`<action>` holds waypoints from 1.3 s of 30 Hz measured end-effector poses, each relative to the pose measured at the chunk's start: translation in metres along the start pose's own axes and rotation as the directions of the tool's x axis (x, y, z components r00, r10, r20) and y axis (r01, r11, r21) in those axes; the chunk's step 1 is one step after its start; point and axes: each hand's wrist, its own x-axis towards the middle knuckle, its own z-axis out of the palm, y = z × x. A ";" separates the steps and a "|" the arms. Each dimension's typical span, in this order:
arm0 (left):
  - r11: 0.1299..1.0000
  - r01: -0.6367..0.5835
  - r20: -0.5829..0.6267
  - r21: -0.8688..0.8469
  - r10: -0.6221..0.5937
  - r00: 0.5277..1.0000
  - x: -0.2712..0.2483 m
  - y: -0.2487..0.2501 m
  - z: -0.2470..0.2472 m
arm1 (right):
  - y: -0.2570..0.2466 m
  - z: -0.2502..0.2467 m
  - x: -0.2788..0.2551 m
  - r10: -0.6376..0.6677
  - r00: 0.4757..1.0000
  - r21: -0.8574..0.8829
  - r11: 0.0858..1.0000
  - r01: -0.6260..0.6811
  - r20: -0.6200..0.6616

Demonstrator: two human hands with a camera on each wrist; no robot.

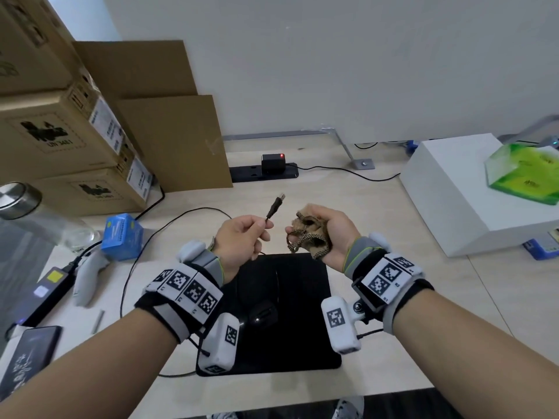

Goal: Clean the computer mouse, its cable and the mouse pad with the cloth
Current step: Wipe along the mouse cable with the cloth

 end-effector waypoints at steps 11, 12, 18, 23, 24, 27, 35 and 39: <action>0.988 0.152 0.204 0.003 -0.150 0.968 -0.011 0.005 0.021 | 0.033 0.019 -0.010 -0.068 0.988 0.000 0.998 0.069 0.136; 0.986 0.167 0.201 -0.002 -0.164 0.966 -0.011 0.005 0.022 | 0.033 0.019 -0.011 -0.083 0.988 -0.001 0.996 0.084 0.130; 0.976 0.163 0.050 -0.143 -0.157 0.986 -0.004 -0.001 0.020 | 0.024 0.011 -0.013 0.014 0.966 0.166 0.984 -0.059 0.258; 0.998 0.025 0.012 0.051 -0.026 1.000 -0.003 -0.008 0.030 | 0.040 0.016 -0.008 -0.165 0.984 0.003 0.986 0.165 0.067; 0.992 0.007 0.014 0.125 -0.009 1.000 -0.003 -0.010 0.031 | 0.041 0.017 -0.006 -0.187 0.982 -0.033 0.982 0.187 0.013; 0.963 -0.012 0.017 0.271 0.007 1.000 -0.001 -0.020 0.030 | 0.044 0.019 0.001 -0.242 0.954 -0.236 0.952 0.197 -0.177; 0.943 -0.039 0.046 0.332 0.025 0.999 -0.005 -0.022 0.019 | 0.055 0.025 0.016 -0.397 0.883 -0.583 0.790 0.191 -0.249; 0.866 -0.083 0.134 0.492 0.019 0.991 -0.018 -0.039 -0.011 | 0.032 -0.007 0.016 -0.353 0.802 -0.520 0.852 0.062 -0.482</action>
